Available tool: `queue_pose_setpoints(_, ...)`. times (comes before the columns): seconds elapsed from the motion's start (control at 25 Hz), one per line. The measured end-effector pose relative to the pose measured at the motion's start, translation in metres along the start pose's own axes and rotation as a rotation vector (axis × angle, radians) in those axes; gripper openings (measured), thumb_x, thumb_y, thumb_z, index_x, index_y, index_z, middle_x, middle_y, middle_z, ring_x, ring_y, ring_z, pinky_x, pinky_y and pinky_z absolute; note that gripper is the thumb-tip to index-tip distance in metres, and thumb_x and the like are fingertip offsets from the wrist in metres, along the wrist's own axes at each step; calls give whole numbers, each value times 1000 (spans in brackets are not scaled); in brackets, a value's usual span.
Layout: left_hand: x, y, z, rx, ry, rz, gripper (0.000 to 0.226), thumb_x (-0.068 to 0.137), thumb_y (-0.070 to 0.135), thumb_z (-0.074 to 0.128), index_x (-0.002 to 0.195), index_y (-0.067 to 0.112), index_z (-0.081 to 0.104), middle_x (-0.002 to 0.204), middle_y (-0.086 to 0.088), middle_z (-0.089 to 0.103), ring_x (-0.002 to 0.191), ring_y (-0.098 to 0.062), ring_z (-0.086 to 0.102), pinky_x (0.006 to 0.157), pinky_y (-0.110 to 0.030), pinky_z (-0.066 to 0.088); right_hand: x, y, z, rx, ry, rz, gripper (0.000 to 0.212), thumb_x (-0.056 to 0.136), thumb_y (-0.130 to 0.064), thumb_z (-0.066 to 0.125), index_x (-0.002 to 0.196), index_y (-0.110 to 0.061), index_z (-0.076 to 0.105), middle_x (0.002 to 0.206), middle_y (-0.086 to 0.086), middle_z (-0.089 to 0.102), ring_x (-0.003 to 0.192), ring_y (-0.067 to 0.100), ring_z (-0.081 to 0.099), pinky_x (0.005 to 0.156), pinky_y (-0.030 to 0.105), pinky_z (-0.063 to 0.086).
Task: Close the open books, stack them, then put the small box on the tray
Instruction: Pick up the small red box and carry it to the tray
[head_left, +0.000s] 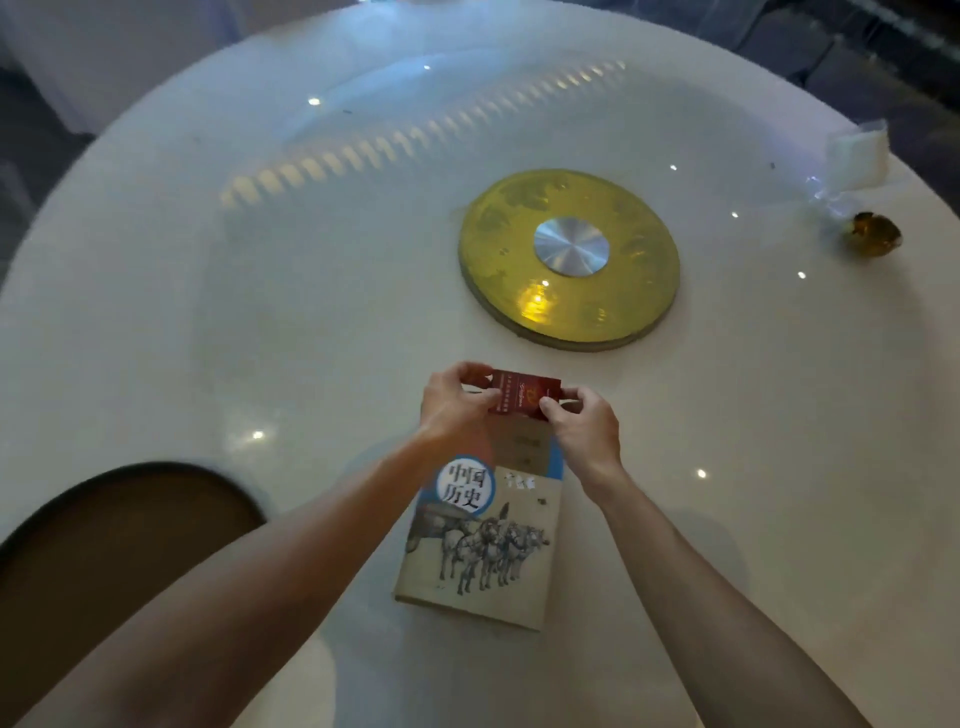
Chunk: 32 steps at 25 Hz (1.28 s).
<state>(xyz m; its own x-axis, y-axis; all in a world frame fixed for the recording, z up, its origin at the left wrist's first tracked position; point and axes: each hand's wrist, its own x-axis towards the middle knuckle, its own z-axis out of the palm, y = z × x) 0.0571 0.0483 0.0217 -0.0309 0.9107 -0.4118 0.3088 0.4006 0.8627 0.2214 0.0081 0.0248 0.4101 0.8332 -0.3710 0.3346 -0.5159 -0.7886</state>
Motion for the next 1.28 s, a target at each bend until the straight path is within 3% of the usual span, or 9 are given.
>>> queue_pose_setpoints(0.12,-31,-28,-70,-74,110,-16,29,83,13,76,111,17,71,100,0,74,78,-15,70,59,-24,55,-43,-29,52,-30,-101,-40,16,94,-26,70,106,-16,67,99,4,73,81,15,68,75,35,58)
queue_pose_setpoints(0.28,-71,-78,-153,-162,246,-85,27,80,10,76,104,20,72,96,-2,74,82,-20,71,82,-38,60,-94,-49,130,-126,-241,-83,13,89,-26,73,101,-21,69,99,7,77,90,25,74,86,51,61)
queue_pose_setpoints(0.36,-91,-105,-192,-199,317,-124,23,79,10,77,98,21,71,94,-3,75,80,-20,72,83,-40,61,-117,-53,170,-170,-324,-109,17,87,-28,72,103,-23,71,96,5,78,91,28,75,86,55,61)
queue_pose_setpoints(0.48,-117,-151,-242,-195,427,-179,23,79,12,78,101,17,74,94,-1,76,87,-15,73,81,-31,60,-155,-55,227,-220,-441,-117,22,86,-29,68,103,-21,79,95,2,81,92,23,76,88,54,60)
queue_pose_setpoints(0.6,-140,-192,-279,-149,501,-228,27,83,13,76,109,16,72,103,1,74,96,-13,70,81,-21,53,-186,-50,276,-267,-536,-111,15,86,-29,67,96,-23,76,93,0,80,90,21,77,88,53,61)
queue_pose_setpoints(0.84,-171,-254,-308,71,500,-296,31,91,18,69,121,13,66,115,-1,71,98,-9,64,64,-5,41,-227,-26,329,-617,-668,-289,34,94,-33,64,123,-16,65,110,-1,69,99,16,63,91,36,53)
queue_pose_setpoints(1.28,-169,-291,-318,127,410,-351,36,91,23,70,125,16,60,120,-4,68,106,-18,67,83,-29,59,-233,-11,353,-645,-757,-243,41,97,-34,65,132,-13,65,120,0,70,109,16,66,98,40,58)
